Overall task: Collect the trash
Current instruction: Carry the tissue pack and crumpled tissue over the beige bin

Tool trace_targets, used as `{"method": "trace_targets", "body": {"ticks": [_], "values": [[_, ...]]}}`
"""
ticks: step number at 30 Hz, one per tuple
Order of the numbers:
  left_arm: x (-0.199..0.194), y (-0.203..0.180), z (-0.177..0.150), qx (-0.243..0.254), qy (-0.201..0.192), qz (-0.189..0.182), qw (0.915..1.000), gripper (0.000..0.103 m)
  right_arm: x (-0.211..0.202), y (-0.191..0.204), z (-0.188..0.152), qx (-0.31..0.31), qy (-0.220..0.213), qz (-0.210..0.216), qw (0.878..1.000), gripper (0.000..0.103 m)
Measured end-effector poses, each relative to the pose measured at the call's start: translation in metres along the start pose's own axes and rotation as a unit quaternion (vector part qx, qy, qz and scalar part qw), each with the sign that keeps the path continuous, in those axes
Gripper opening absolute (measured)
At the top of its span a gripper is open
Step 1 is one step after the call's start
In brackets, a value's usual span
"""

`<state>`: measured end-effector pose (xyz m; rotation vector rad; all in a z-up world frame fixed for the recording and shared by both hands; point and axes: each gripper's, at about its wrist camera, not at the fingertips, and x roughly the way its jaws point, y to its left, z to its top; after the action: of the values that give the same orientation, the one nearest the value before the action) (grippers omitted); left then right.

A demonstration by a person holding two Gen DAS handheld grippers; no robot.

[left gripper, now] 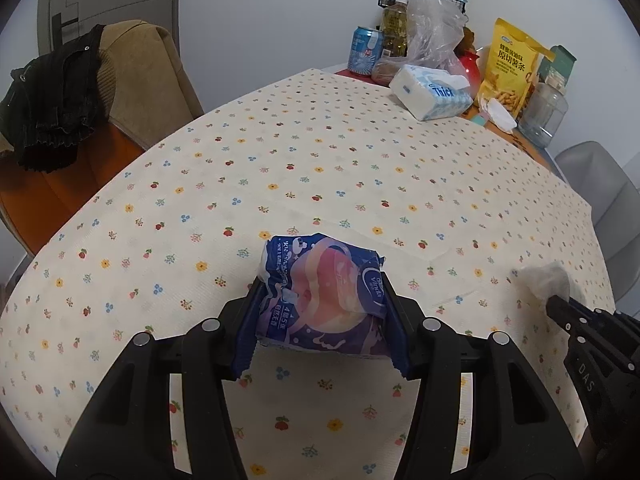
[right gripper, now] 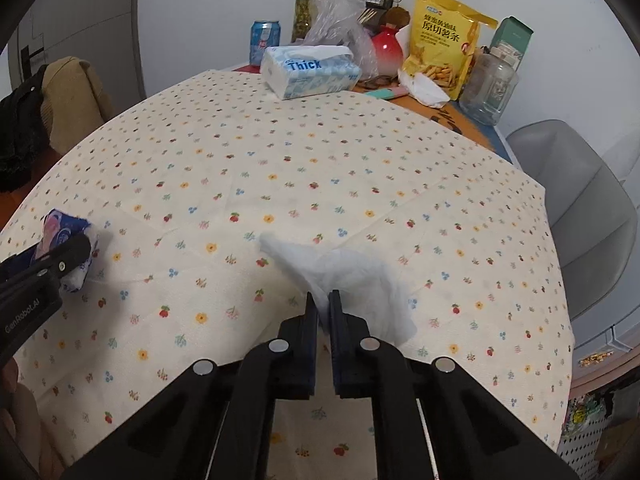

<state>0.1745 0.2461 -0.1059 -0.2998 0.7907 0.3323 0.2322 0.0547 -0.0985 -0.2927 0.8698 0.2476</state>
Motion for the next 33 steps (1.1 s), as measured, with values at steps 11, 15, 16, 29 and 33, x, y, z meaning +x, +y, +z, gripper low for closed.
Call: {"method": "trace_targets", "body": {"ticks": [11,15,16,29,33], "values": [[-0.04,-0.022,-0.01,0.019,-0.021,-0.026,0.9993,0.054,-0.062,-0.022,-0.024,0.035,-0.028,0.007,0.999,0.004],[-0.061,-0.04,-0.014,0.033,-0.032,-0.041,0.9981,0.054,-0.087,-0.034,-0.038,0.051,-0.04,0.009,0.998,0.004],[-0.07,-0.046,-0.016,0.038,-0.036,-0.046,0.9976,0.054,-0.093,-0.037,-0.042,0.054,-0.042,0.009,0.998,0.004],[-0.128,-0.125,-0.035,0.104,-0.069,-0.088,0.9883,0.054,-0.166,-0.116,-0.096,0.139,-0.081,-0.021,0.987,0.004],[-0.141,-0.158,-0.045,0.131,-0.074,-0.11,0.9825,0.054,-0.179,-0.148,-0.123,0.177,-0.083,-0.038,0.98,0.004]]}}
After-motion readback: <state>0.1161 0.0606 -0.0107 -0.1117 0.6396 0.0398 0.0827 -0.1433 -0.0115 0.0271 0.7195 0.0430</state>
